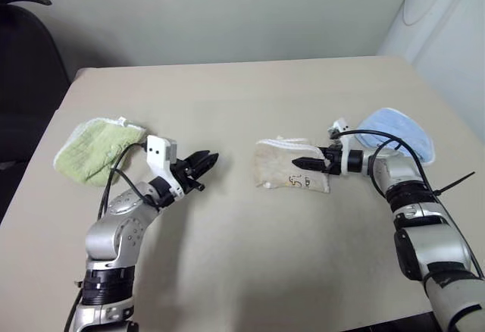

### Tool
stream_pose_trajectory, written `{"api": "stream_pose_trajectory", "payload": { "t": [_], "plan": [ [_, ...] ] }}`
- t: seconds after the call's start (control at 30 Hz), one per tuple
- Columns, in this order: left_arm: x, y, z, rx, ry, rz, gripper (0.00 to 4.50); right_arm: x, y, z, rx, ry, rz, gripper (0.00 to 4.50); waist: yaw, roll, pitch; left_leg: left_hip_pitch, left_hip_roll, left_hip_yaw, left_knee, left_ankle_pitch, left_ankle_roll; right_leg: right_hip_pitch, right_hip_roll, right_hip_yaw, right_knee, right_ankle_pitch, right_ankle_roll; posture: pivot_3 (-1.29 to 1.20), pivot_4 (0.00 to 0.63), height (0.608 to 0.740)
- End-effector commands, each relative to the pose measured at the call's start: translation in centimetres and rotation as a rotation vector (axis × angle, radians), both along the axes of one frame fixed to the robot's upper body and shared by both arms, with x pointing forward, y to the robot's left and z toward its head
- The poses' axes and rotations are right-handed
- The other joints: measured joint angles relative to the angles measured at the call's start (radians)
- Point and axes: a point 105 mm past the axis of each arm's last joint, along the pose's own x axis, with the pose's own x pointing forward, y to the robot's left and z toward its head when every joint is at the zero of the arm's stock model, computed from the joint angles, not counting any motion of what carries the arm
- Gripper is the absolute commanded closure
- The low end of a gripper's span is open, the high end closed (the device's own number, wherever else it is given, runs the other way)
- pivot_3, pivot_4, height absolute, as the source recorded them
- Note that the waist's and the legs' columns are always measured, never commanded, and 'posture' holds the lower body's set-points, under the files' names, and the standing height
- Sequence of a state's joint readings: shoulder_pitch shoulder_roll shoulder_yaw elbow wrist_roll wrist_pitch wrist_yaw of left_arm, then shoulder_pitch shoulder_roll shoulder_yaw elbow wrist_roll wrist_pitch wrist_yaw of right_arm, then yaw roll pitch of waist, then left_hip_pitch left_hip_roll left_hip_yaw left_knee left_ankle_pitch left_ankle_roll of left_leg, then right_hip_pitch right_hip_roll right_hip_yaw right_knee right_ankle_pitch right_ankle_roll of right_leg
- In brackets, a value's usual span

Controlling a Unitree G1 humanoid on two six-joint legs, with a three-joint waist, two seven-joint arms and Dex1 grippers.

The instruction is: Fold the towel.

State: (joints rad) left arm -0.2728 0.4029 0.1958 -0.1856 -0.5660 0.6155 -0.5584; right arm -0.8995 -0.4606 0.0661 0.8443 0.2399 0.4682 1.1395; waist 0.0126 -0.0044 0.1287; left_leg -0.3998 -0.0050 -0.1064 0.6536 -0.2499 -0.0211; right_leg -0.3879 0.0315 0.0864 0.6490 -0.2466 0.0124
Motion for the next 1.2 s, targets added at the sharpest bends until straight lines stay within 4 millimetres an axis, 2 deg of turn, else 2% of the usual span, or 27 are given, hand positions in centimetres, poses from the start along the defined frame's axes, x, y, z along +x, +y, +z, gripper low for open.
{"api": "stream_pose_trajectory", "payload": {
  "t": [0.03, 0.17, 0.4, 0.53, 0.6, 0.7, 0.83, 0.9, 0.97, 1.03, 1.13, 1.2],
  "plan": [
    [-0.4, -0.5, 1.1, -0.012, -0.043, -0.014, 2.94, -0.3, 0.9, 0.5, 0.015, -0.012, 0.057, 0.65, 0.0, 0.0, 0.0, 0.0, 0.0, 0.0, 0.0, 0.0, 0.0, 0.0, 0.0, 0.0, 0.0, 0.0, 0.0, 0.0, 0.15, 0.74],
    [-0.5, -0.6, 1.0, -0.021, -0.039, -0.01, 2.94, -0.6, 0.7, 0.7, 0.031, -0.017, 0.053, 2.02, 0.0, 0.0, 0.0, 0.0, 0.0, 0.0, -0.001, 0.0, 0.0, 0.0, 0.0, 0.0, 0.0, 0.0, -0.001, 0.0, 0.15, 0.74],
    [-0.4, -1.0, 0.9, -0.036, -0.03, -0.022, 2.94, -1.2, -0.5, 2.5, 0.074, -0.081, -0.022, 4.44, 0.002, 0.0, 0.0, 0.0, 0.0, 0.0, -0.001, 0.0, -0.001, 0.0, 0.0, -0.001, 0.0, 0.0, -0.001, 0.0, 0.15, 0.74],
    [-0.4, -1.5, 0.9, -0.036, -0.028, -0.041, 2.94, -1.4, -1.4, 5.3, 0.129, -0.159, -0.097, 4.47, 0.002, 0.0, 0.0, 0.0, 0.0, 0.0, 0.0, 0.0, -0.001, 0.0, 0.0, -0.001, 0.0, 0.0, -0.001, 0.0, 0.15, 0.74],
    [-0.2, -1.6, 0.9, -0.038, -0.029, -0.045, 2.94, -1.2, -2.9, 8.3, 0.186, -0.228, -0.187, 4.47, 0.002, 0.0, 0.0, 0.0, 0.0, 0.0, 0.001, 0.0, -0.001, 0.0, 0.0, -0.001, 0.0, 0.0, 0.0, 0.0, 0.15, 0.74],
    [-0.1, -1.8, 1.1, -0.047, -0.032, -0.058, 2.94, -1.1, -6.5, 12.1, 0.233, -0.307, -0.349, 4.47, 0.006, 0.0, 0.0, -0.001, 0.0, 0.0, 0.001, 0.0, -0.001, 0.0, 0.0, -0.001, 0.0, 0.0, 0.0, 0.0, 0.15, 0.74],
    [0.0, -2.3, 1.3, -0.051, -0.033, -0.078, 2.94, -0.2, -13.0, 14.5, 0.236, -0.311, -0.64, 4.47, 0.01, 0.0, 0.0, -0.001, 0.0, 0.0, 0.001, 0.0, -0.001, 0.0, 0.0, 0.0, 0.0, 0.0, 0.0, 0.0, 0.15, 0.74],
    [0.1, -2.6, 1.4, -0.053, -0.035, -0.089, 2.94, 0.2, -16.2, 14.3, 0.231, -0.28, -0.77, 4.47, 0.011, 0.0, 0.0, -0.001, 0.0, 0.0, 0.001, 0.0, -0.001, 0.0, 0.0, 0.0, 0.0, 0.0, 0.0, 0.0, 0.15, 0.74],
    [0.3, -2.8, 1.4, -0.054, -0.033, -0.097, 2.94, 0.5, -18.6, 13.5, 0.239, -0.229, -0.858, 4.47, 0.011, 0.0, 0.0, 0.0, 0.0, 0.0, 0.001, 0.0, -0.001, 0.0, 0.0, 0.0, 0.0, 0.0, 0.0, 0.0, 0.15, 0.74],
    [0.5, -3.1, 1.3, -0.056, -0.031, -0.107, 2.94, 0.9, -20.5, 11.7, 0.236, -0.162, -0.962, 4.47, 0.011, 0.0, 0.0, 0.0, 0.0, 0.0, 0.0, 0.0, -0.001, 0.0, 0.0, 0.0, 0.0, 0.0, 0.0, 0.0, 0.15, 0.74],
    [0.6, -3.5, 1.4, -0.052, -0.034, -0.12, 2.94, 1.1, -22.0, 7.3, 0.096, -0.066, -1.075, 4.47, 0.008, 0.0, 0.0, 0.0, 0.0, 0.001, -0.001, 0.0, -0.001, -0.002, 0.0, 0.001, 0.002, 0.0, 0.0, 0.0, 0.15, 0.74],
    [0.7, -3.6, 1.5, -0.054, -0.041, -0.12, 2.94, 1.0, -22.3, 5.5, -0.001, -0.042, -1.1, 4.47, 0.008, 0.002, 0.001, 0.0, 0.0, 0.002, -0.003, 0.0, -0.001, -0.004, 0.0, 0.001, 0.003, 0.0, 0.0, 0.0, 0.15, 0.74]
  ]
}}
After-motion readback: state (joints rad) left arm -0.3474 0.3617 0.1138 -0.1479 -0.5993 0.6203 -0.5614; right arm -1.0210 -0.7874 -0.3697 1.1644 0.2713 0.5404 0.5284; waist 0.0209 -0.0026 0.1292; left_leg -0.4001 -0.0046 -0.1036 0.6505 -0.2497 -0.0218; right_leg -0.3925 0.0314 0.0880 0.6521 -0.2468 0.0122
